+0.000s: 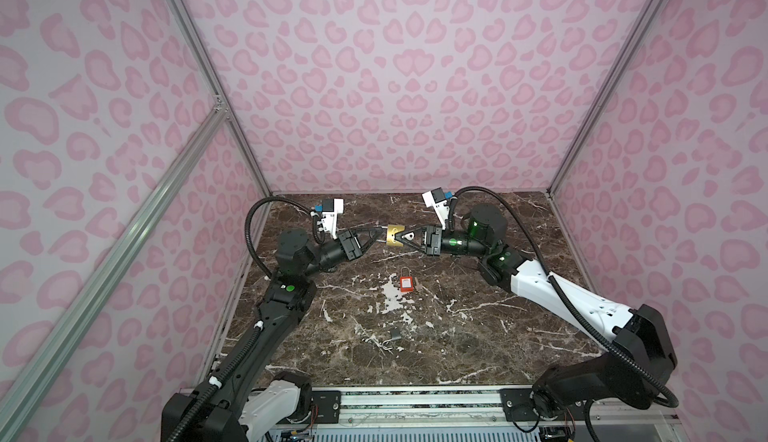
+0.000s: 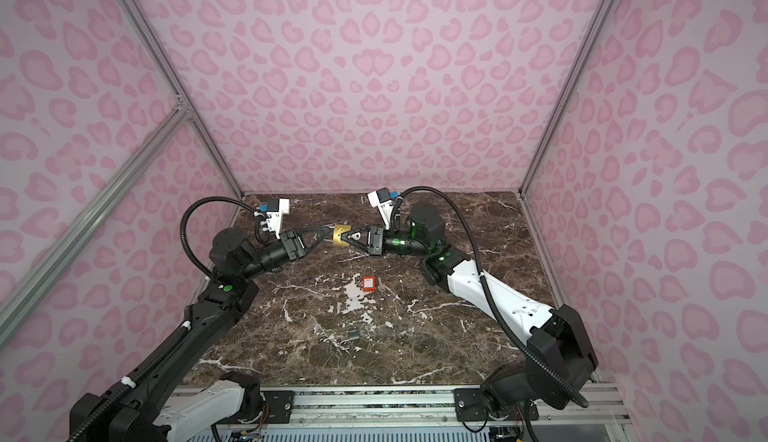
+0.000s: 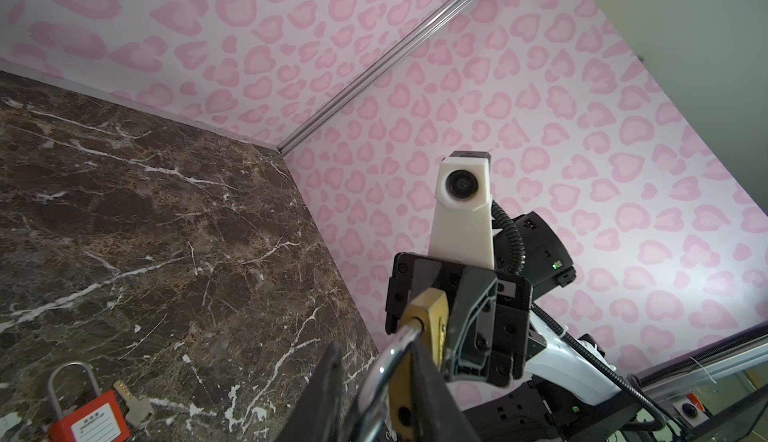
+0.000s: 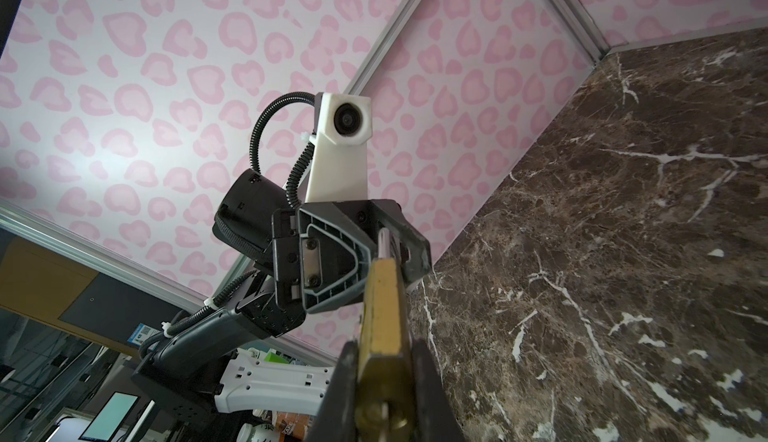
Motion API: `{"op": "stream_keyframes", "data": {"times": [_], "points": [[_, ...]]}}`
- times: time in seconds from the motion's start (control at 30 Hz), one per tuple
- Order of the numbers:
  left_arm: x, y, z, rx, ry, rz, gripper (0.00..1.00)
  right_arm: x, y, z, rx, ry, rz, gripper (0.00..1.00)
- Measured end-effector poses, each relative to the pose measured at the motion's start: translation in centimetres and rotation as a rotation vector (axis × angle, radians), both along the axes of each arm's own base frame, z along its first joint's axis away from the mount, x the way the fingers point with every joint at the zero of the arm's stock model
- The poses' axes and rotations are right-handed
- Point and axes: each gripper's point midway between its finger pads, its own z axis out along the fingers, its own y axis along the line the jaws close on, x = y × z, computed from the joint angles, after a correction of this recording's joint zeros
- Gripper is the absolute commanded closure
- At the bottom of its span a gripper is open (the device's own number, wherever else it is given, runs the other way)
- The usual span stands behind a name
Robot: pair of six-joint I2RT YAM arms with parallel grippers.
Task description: Lock with the key
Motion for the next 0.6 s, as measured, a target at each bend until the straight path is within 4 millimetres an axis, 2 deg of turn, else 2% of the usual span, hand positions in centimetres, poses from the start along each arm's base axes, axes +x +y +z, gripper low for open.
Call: {"op": "stream_keyframes", "data": {"times": [0.6], "points": [[-0.12, -0.09, 0.77, -0.004, -0.023, -0.009, 0.93, 0.15, -0.78, 0.28, -0.001, 0.009, -0.005, 1.0]]}}
